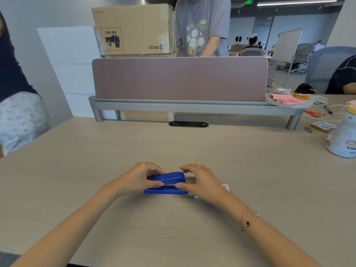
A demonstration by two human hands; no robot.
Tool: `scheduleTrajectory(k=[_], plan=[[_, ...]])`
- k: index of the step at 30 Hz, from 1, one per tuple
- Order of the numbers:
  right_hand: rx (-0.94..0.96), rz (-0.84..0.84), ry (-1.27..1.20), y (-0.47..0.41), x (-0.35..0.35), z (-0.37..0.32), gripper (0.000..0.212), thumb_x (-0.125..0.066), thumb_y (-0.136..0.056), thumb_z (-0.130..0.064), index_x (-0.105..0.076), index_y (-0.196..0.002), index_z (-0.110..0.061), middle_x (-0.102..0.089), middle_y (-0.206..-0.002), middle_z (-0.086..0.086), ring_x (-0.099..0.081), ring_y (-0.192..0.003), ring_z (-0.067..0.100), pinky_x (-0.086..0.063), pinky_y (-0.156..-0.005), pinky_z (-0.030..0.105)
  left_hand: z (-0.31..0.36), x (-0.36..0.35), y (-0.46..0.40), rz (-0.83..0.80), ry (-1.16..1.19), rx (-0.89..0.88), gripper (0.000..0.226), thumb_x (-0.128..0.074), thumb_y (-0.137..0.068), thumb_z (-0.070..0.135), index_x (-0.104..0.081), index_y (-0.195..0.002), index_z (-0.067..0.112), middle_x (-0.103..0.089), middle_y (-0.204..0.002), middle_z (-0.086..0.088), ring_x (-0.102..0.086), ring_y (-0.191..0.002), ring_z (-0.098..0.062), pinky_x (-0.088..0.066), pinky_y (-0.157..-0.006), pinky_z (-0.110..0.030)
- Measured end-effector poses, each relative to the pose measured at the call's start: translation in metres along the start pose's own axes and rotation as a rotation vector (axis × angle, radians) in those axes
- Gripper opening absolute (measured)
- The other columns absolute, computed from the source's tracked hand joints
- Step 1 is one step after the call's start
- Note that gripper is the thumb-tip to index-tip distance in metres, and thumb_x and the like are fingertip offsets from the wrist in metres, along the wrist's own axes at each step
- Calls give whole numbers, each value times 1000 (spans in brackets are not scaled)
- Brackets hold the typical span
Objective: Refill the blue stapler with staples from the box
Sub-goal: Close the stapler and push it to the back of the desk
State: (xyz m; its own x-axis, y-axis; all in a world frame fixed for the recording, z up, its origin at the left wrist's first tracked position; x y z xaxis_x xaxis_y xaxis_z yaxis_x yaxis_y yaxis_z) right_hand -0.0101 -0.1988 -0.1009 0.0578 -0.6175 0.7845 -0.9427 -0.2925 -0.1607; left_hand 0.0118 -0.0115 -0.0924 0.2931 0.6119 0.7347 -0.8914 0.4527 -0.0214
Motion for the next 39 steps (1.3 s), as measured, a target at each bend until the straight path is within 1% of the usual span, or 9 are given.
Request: scheduleTrajectory(k=[5, 8, 12, 17, 22, 28, 33, 36, 39], plan=[[46, 62, -49, -4, 5, -9, 29, -64, -82, -37, -62, -110, -28, -66, -112, -11, -45, -111, 10, -31, -100, 29, 0, 0, -4, -35, -12, 11, 23, -76, -78, 17, -70, -97, 30, -69, -95, 15, -64, -87, 3, -48, -79, -7], [53, 26, -7, -6, 3, -8, 25, -63, -83, -34, -63, -107, -26, -66, -109, -10, -43, -109, 9, -28, -94, 25, 0, -1, -4, -37, -24, 5, 23, -76, -78, 17, -70, -96, 31, -68, -94, 16, -63, -87, 3, -48, -79, -7], [38, -22, -6, -7, -1, -5, 20, -64, -82, -33, -63, -101, -26, -67, -104, -8, -45, -105, 12, -33, -95, 29, 0, -3, -5, -47, -41, -9, 30, -76, -78, 16, -67, -87, 43, -69, -87, 19, -64, -86, 2, -50, -80, -12], [8, -58, -9, -10, -5, 1, 18, -65, -80, -36, -62, -97, -31, -67, -102, -7, -47, -105, 16, -40, -93, 33, -2, -4, -5, -44, -31, -4, 30, -77, -77, 16, -67, -87, 43, -70, -87, 20, -64, -87, 2, -50, -81, -11], [-4, -44, -42, -6, -4, -1, 15, -65, -80, -33, -62, -95, -29, -67, -100, -6, -47, -103, 16, -42, -90, 32, -1, -4, -5, -54, -40, -7, 32, -76, -77, 17, -66, -84, 46, -65, -88, 36, -64, -86, 3, -50, -81, -11], [8, -69, -65, -4, 0, -8, 16, -63, -83, -30, -60, -98, -24, -65, -100, -8, -51, -103, 14, -44, -94, 38, 2, -3, -2, -48, -41, -20, 22, -74, -80, 17, -69, -91, 35, -70, -95, 14, -64, -89, -4, -51, -84, -16], [23, -41, -87, -1, 0, -10, 23, -64, -82, -27, -59, -105, -24, -66, -104, -5, -54, -103, 13, -42, -98, 41, -3, -1, 2, -3, -12, -23, 24, -75, -79, 20, -67, -96, 36, -68, -99, 14, -63, -92, -2, -51, -86, -16], [-12, -59, 13, 2, -5, -4, 49, -68, -78, -31, -49, -122, -24, -62, -116, -3, -53, -108, 15, -40, -100, 39, -12, 1, 4, 26, -7, 0, 31, -77, -76, 21, -64, -99, 38, -65, -102, 15, -60, -94, 3, -51, -86, -15], [-69, -93, 34, 3, -14, 8, 59, -73, -69, -41, -49, -121, -28, -62, -117, -6, -55, -109, 13, -39, -101, 38, -23, 6, 9, 56, 39, 29, 37, -80, -74, 16, -62, -95, 40, -66, -103, 12, -62, -93, 2, -54, -82, -17]])
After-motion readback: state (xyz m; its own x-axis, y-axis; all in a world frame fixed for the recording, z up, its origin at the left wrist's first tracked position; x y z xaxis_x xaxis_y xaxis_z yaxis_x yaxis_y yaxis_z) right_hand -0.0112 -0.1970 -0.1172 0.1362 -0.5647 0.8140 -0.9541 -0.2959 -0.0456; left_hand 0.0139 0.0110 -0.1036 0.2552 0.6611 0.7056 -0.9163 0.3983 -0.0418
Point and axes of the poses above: each hand's wrist, its own y-axis away from the middle knuckle, its own x-axis out of the back of the hand, z = x × y, the point moved 5 cm from there along -y, towards the middle knuckle
